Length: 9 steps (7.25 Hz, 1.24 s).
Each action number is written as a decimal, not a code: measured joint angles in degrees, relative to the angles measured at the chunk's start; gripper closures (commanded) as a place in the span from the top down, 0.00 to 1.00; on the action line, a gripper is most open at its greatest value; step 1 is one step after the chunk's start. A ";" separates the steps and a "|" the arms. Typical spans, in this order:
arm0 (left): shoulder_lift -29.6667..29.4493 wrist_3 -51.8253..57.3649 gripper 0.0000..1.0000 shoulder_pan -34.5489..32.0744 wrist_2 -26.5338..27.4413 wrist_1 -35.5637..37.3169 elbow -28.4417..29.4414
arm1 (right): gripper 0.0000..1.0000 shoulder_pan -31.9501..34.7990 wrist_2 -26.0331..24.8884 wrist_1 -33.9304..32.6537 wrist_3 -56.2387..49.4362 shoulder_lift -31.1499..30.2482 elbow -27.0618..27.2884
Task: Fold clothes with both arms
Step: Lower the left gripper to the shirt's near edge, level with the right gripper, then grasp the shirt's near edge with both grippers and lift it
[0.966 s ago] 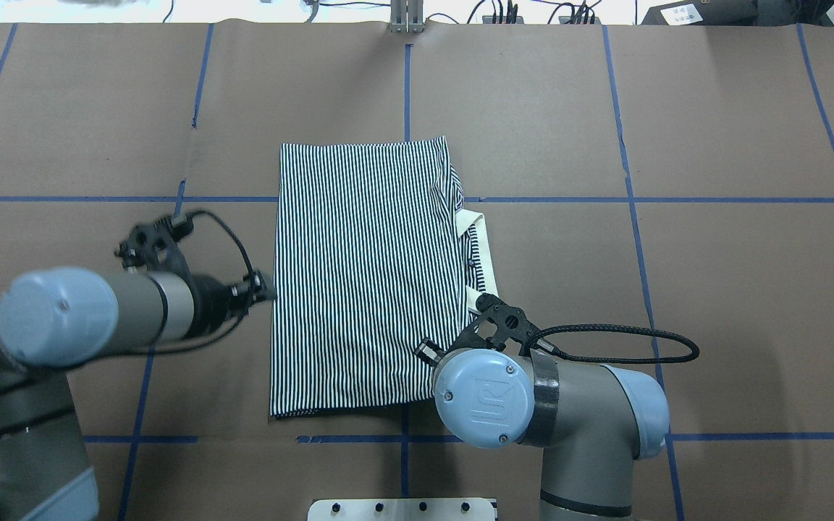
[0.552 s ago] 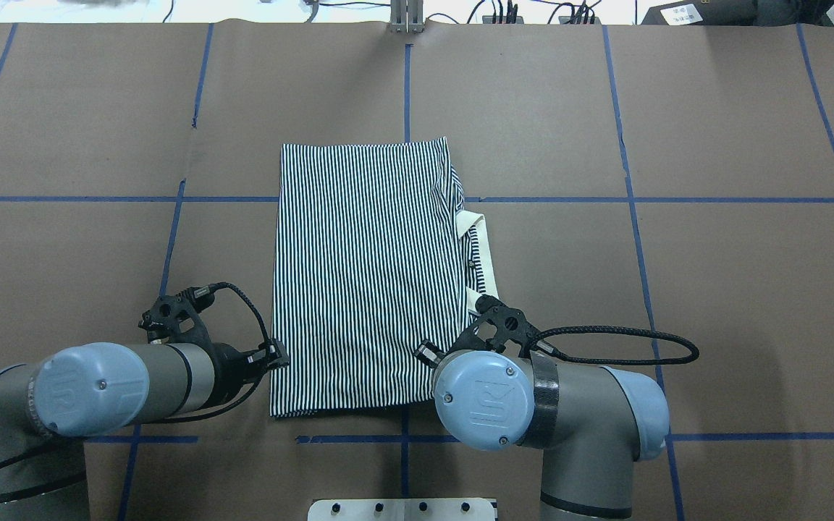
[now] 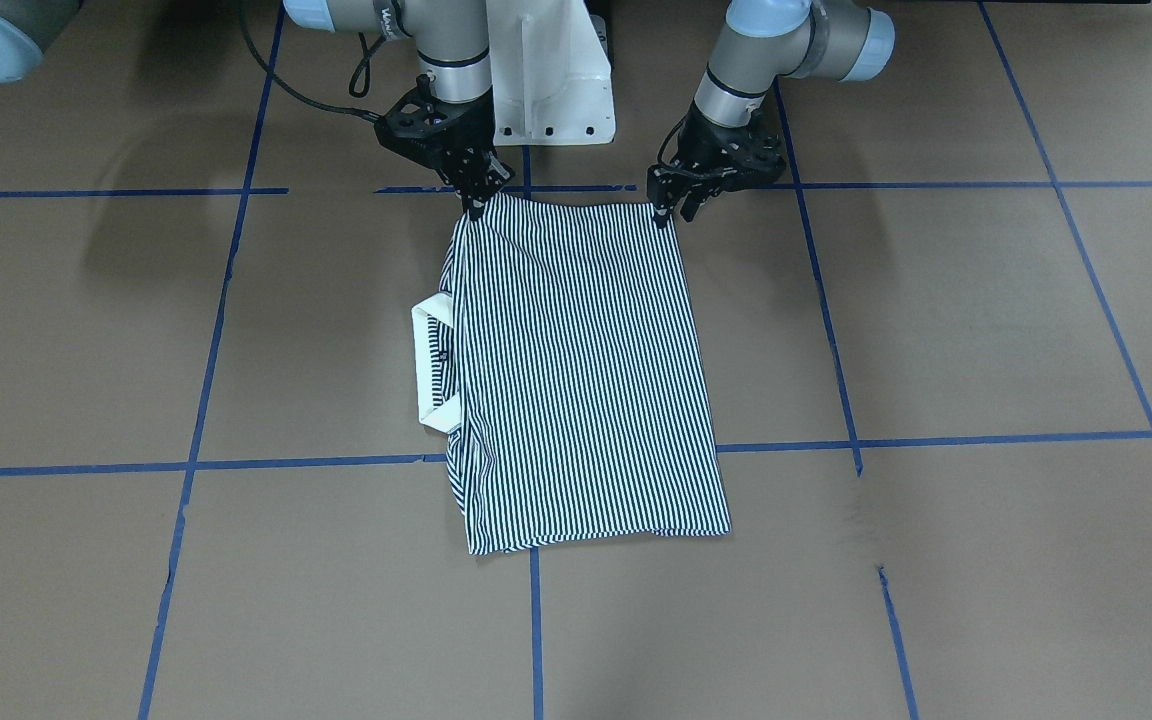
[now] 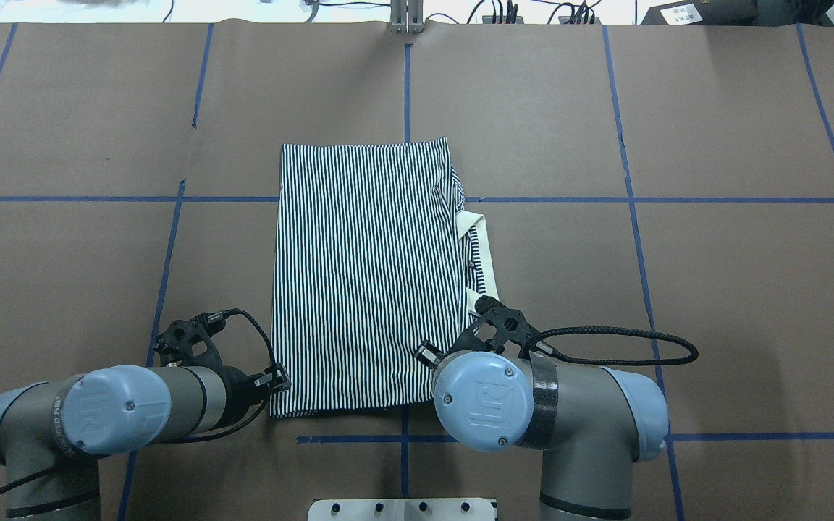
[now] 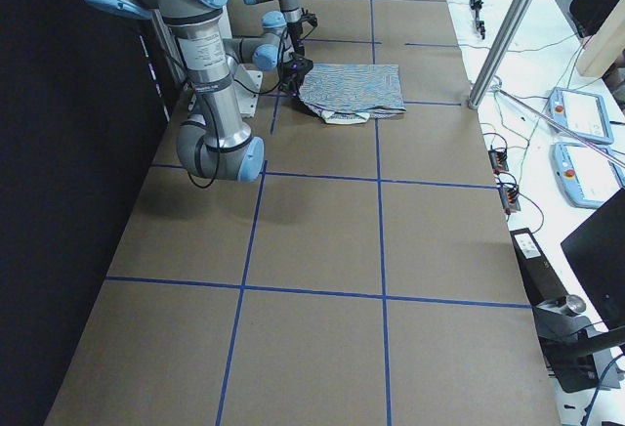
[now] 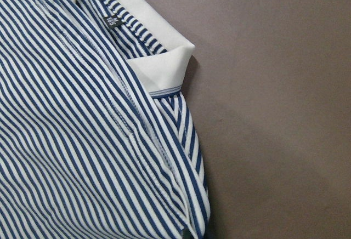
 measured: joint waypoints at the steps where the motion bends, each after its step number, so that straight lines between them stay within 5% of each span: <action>1: -0.07 -0.02 0.45 0.49 0.00 -0.01 0.19 | 0.00 -0.01 0.00 0.00 0.00 0.00 -0.01; 4: -0.02 -0.01 0.45 1.23 0.00 0.05 -0.34 | 0.00 -0.03 0.00 0.00 -0.04 -0.16 -0.01; 5: 0.00 -0.02 0.37 1.38 0.02 0.07 -0.44 | 0.00 -0.03 0.00 0.00 -0.04 -0.25 -0.01; 7: 0.02 -0.07 0.00 1.80 0.08 0.08 -0.50 | 0.00 -0.03 0.00 0.00 -0.08 -0.34 -0.01; 9: 0.08 -0.07 0.00 2.09 0.09 0.08 -0.46 | 0.00 -0.03 -0.05 0.00 -0.09 -0.36 -0.03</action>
